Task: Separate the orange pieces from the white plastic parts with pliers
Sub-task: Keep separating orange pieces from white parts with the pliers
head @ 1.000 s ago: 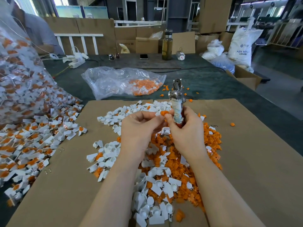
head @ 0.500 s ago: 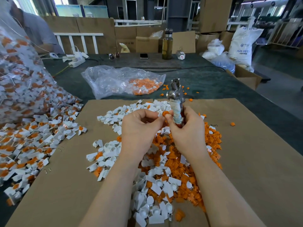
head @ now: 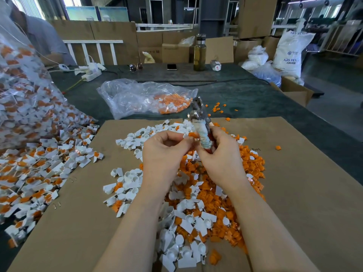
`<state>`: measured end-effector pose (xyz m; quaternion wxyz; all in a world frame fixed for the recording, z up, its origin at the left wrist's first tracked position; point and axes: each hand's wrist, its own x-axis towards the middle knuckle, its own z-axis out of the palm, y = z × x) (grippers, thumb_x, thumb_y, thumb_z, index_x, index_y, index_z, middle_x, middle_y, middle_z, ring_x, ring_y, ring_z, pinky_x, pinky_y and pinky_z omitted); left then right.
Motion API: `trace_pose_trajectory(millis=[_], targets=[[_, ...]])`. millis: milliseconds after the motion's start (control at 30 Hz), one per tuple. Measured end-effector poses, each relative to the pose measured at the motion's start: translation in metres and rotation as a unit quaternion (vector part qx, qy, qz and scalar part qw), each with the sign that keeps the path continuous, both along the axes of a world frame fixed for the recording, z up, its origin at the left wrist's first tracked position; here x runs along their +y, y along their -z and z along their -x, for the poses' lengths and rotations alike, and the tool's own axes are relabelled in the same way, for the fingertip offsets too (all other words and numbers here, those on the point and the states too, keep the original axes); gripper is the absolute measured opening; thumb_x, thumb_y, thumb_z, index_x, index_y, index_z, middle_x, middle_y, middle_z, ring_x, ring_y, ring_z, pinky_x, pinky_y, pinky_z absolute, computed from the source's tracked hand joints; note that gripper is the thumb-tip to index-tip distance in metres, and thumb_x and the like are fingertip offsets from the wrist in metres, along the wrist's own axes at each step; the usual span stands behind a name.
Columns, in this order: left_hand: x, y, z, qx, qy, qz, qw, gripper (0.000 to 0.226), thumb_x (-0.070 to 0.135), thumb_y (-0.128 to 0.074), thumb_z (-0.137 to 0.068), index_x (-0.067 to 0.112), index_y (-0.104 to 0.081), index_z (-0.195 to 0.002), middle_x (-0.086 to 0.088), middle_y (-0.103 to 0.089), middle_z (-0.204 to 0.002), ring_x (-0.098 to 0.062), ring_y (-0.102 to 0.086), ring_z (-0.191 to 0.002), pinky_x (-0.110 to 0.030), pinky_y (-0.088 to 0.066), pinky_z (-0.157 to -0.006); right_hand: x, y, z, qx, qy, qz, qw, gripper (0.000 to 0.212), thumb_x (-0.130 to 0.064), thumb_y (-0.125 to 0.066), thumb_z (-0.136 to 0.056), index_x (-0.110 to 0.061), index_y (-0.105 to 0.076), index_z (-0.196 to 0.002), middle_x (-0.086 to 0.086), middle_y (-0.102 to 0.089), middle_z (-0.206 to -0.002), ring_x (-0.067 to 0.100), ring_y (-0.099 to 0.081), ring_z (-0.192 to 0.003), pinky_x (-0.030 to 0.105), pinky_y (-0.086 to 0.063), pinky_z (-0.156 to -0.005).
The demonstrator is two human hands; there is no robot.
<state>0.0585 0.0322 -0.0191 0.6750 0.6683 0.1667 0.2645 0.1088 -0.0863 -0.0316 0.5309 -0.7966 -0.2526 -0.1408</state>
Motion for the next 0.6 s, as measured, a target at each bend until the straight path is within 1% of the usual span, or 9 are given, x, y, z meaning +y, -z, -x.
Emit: trace_pose_trajectory(millis=[100,200,333,467,600], targets=[[0.001,0.001,-0.001,0.006,-0.01,-0.017,1.0,0.011,0.016,-0.081,-0.081,0.015,-0.071,-0.076,-0.002,-0.075,-0.07,-0.014,-0.074,-0.068,-0.022,-0.059,-0.064,-0.003,-0.003,0.0,0.015,-0.023,0.032,0.999,0.013,-0.017,-0.066,-0.088,-0.024,-0.061,-0.098,-0.011,-0.062,-0.079,0.007,-0.059,-0.074,0.023,-0.049,-0.061],[0.005,0.001,-0.002,-0.008,0.01,0.008,1.0,0.008,0.01,-0.075,-0.086,0.01,-0.069,-0.081,-0.003,-0.075,-0.071,-0.015,-0.074,-0.069,-0.02,-0.057,-0.064,-0.008,-0.007,-0.001,0.035,-0.051,0.056,0.997,0.016,-0.02,-0.066,-0.088,-0.019,-0.063,-0.104,-0.009,-0.064,-0.085,0.007,-0.06,-0.077,0.026,-0.052,-0.067],[0.012,0.0,-0.001,-0.038,0.019,0.018,0.999,0.011,0.006,-0.072,-0.088,0.011,-0.067,-0.08,-0.001,-0.074,-0.071,-0.019,-0.075,-0.072,-0.022,-0.058,-0.068,-0.021,-0.011,-0.002,0.076,-0.084,0.095,0.989,0.018,-0.021,-0.067,-0.088,-0.019,-0.061,-0.105,-0.004,-0.062,-0.086,0.009,-0.058,-0.077,0.032,-0.05,-0.069],[0.016,0.0,0.0,-0.061,0.024,0.02,0.998,0.01,0.003,-0.069,-0.089,0.009,-0.065,-0.083,-0.003,-0.072,-0.075,-0.015,-0.073,-0.068,-0.023,-0.059,-0.071,-0.028,-0.014,-0.002,0.101,-0.127,0.147,0.976,0.019,-0.022,-0.067,-0.088,-0.016,-0.061,-0.104,0.003,-0.063,-0.093,0.018,-0.059,-0.083,0.044,-0.05,-0.077],[0.018,0.001,0.001,-0.061,0.025,0.012,0.998,0.006,0.006,-0.069,-0.09,0.009,-0.066,-0.086,-0.008,-0.074,-0.082,-0.013,-0.074,-0.071,-0.022,-0.059,-0.072,-0.029,-0.016,0.0,0.126,-0.149,0.172,0.966,0.021,-0.023,-0.067,-0.087,-0.022,-0.061,-0.108,-0.002,-0.065,-0.099,0.013,-0.061,-0.088,0.043,-0.051,-0.083]])
